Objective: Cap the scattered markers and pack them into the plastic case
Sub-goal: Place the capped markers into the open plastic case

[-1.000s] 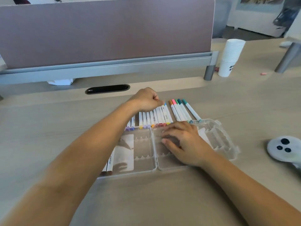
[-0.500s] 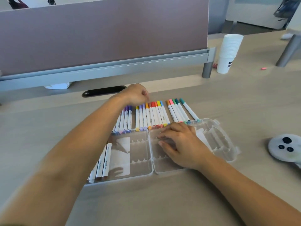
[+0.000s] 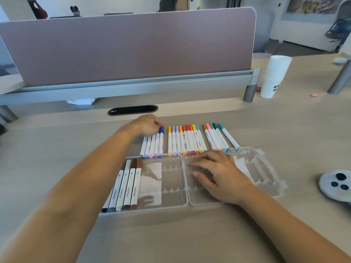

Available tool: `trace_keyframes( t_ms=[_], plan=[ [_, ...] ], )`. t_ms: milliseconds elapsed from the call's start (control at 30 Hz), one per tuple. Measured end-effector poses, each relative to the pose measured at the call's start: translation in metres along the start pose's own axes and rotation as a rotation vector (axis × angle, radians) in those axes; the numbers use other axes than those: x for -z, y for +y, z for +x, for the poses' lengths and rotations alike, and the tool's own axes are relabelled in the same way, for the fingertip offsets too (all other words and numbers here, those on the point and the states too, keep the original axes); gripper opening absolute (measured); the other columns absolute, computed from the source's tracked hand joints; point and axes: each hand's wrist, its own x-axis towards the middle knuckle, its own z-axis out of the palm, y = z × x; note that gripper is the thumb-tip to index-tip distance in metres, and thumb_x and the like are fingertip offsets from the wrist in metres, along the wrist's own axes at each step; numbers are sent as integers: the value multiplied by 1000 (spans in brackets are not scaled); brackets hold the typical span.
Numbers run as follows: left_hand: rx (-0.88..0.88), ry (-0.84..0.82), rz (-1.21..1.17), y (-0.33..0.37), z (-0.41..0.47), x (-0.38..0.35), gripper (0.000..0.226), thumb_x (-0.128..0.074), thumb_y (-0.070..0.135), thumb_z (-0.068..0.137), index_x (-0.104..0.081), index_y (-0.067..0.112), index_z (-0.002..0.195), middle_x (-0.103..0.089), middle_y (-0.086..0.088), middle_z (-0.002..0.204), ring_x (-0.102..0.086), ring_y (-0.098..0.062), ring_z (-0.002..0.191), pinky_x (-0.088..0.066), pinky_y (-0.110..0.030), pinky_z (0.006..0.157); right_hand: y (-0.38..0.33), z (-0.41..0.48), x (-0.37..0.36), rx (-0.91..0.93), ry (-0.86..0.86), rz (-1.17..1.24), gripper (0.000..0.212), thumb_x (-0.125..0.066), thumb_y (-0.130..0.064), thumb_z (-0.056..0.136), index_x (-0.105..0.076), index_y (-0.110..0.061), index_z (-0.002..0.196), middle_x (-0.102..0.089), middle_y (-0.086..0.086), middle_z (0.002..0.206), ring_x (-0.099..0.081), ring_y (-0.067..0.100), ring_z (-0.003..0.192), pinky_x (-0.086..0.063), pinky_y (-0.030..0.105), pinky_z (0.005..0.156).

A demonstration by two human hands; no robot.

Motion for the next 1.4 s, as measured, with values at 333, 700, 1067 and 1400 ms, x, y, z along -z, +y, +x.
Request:
trace_keyframes(
  t_ms=[333,700,1067,1400],
  plan=[
    [78,73,-22,-25,0,17,35,-48,7,98,-64,17,128,-57,-2,139,-50,-21,130,-37,-35,110,3,2,-2,-10,-21,16,35,-48,-48,98,-55,-40,132,-45,-16,137,-33,9,133,-32,35,111],
    [125,80,-495,-37,-19,21,17,-55,8,94,-70,15,97,-70,-3,101,-66,-19,98,-56,-36,84,1,3,0,-10,-10,23,33,-49,-46,98,-57,-38,129,-48,-16,133,-37,8,130,-33,36,109],
    [-52,360,-1101,-28,-84,40,22,-76,3,81,-69,8,101,-69,-2,84,-66,-11,73,-58,-24,64,-27,10,3,46,121,79,37,-44,-50,95,-64,-34,121,-51,-18,122,-44,3,120,-45,39,101],
    [56,23,-1112,-24,-141,20,31,-76,10,80,-64,1,107,-73,-1,71,-69,-11,63,-58,-22,58,-97,34,-20,255,11,46,43,-44,-44,101,-42,-39,143,-54,-12,137,-40,-2,124,-31,28,103]
  ],
)
